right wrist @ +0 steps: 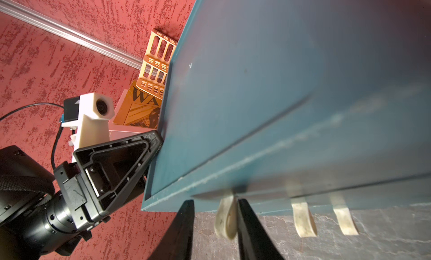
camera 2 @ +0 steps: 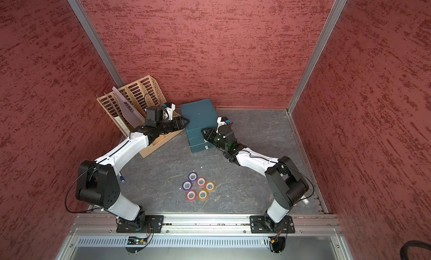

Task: Place the transparent tape into the drawer according to color
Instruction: Open the drawer in the storage box.

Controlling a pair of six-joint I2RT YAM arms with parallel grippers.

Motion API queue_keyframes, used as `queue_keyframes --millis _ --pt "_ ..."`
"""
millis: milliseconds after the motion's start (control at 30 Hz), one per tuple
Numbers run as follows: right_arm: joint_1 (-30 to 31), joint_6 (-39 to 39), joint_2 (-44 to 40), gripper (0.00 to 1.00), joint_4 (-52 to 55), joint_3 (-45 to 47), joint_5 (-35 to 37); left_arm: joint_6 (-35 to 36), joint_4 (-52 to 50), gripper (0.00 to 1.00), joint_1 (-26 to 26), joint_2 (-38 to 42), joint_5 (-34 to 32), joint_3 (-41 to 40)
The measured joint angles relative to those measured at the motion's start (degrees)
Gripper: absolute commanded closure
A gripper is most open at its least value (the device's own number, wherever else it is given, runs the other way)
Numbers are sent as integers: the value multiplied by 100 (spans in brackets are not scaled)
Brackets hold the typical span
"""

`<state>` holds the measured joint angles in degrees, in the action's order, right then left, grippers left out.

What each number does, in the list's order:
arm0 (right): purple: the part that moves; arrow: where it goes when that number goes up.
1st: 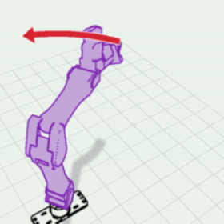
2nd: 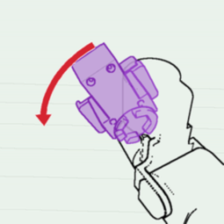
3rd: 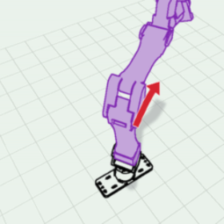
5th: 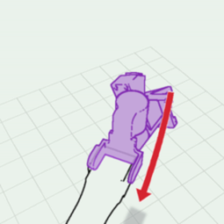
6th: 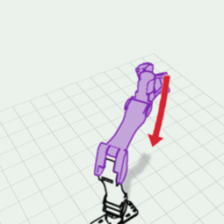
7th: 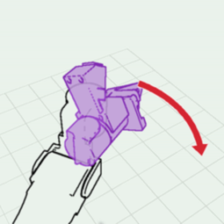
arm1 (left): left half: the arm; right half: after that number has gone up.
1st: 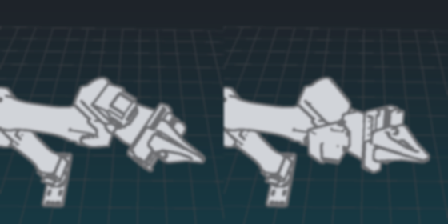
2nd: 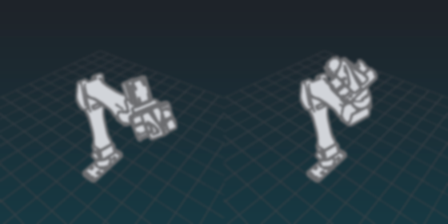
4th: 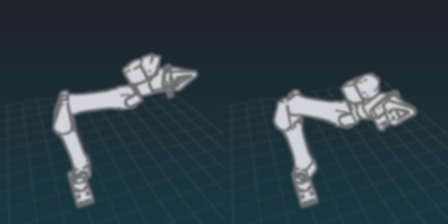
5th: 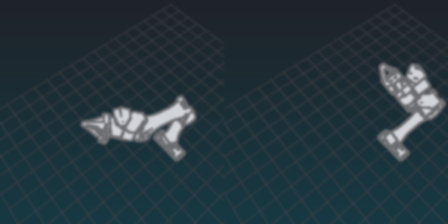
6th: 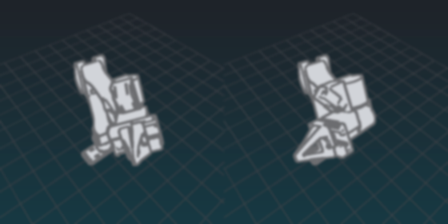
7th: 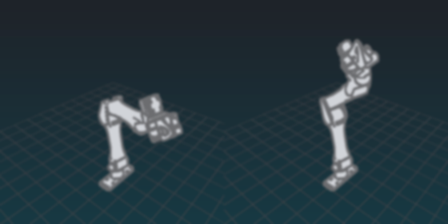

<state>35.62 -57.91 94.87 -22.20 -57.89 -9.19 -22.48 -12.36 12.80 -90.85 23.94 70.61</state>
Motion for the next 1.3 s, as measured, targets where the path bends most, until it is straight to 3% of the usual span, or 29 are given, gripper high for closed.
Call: queue_keyframes --millis 200,700,1300 --pt "-11 -136 107 100 -9 0 0 0 22 41 0 -2 22 0" --pt "-7 -227 -105 100 -203 332 -11 -35 160 57 -11 -98 103 79" --pt "203 -337 -1080 100 295 966 -46 -61 302 61 -4 -168 111 114"
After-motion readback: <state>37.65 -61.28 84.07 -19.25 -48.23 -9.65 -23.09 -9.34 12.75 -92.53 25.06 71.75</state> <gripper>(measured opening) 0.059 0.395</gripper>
